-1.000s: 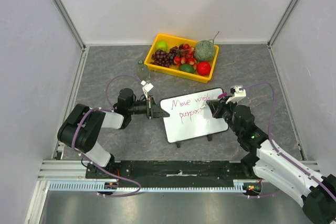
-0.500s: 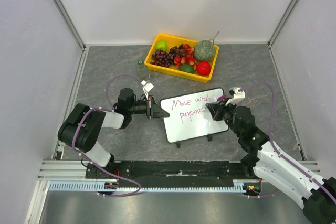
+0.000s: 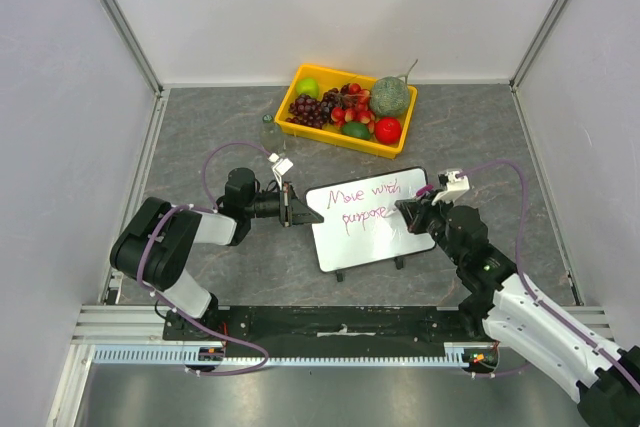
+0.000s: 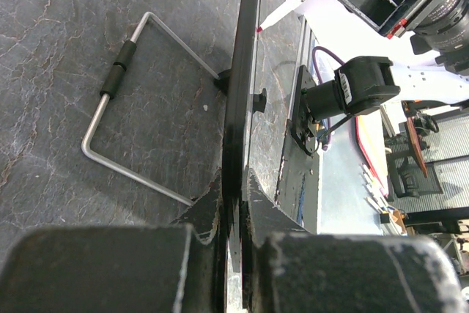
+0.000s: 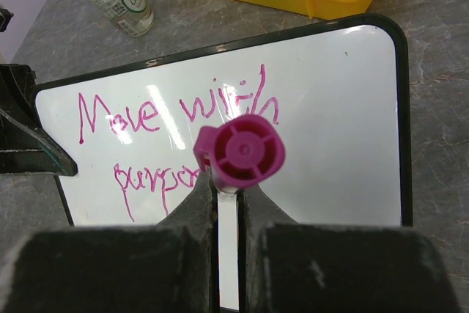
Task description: Write a sentence on the whiteboard
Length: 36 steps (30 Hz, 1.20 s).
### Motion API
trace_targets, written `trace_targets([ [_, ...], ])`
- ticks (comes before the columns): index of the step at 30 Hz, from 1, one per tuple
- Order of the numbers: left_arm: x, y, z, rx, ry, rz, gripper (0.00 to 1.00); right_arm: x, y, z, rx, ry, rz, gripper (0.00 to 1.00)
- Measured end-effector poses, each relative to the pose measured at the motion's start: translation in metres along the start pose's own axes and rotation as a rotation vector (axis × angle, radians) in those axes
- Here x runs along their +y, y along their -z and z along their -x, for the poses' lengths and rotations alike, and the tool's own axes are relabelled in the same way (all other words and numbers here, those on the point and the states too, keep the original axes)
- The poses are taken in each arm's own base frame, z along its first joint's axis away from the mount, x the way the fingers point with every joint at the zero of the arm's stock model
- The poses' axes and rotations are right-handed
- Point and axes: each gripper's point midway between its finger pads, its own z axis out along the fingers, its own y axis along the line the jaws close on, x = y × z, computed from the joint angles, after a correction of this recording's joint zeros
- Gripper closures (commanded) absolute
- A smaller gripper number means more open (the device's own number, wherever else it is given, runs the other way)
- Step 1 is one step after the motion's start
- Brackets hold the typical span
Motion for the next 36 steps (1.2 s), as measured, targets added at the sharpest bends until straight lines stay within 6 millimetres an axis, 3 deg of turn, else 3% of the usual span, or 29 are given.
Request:
trace_targets([
  [8,0.0,0.0,0.0,0.005,0.002,0.003,0.98,-0.003,0.003,0.007,-0.017,0.017,-0.02,1.0],
  [16,-0.003,0.004,0.002,0.022,-0.002,0.041,0.98,0.014,0.009,0.048,-0.106,0.041,0.015,1.0],
  [25,-0.002,0.012,0.001,0.027,0.017,0.066,0.98,0.014,0.015,0.061,-0.149,0.099,0.023,1.0],
  [36,-0.002,0.012,0.001,0.028,0.02,0.066,0.98,0.007,0.008,0.042,-0.111,0.109,0.015,1.0],
])
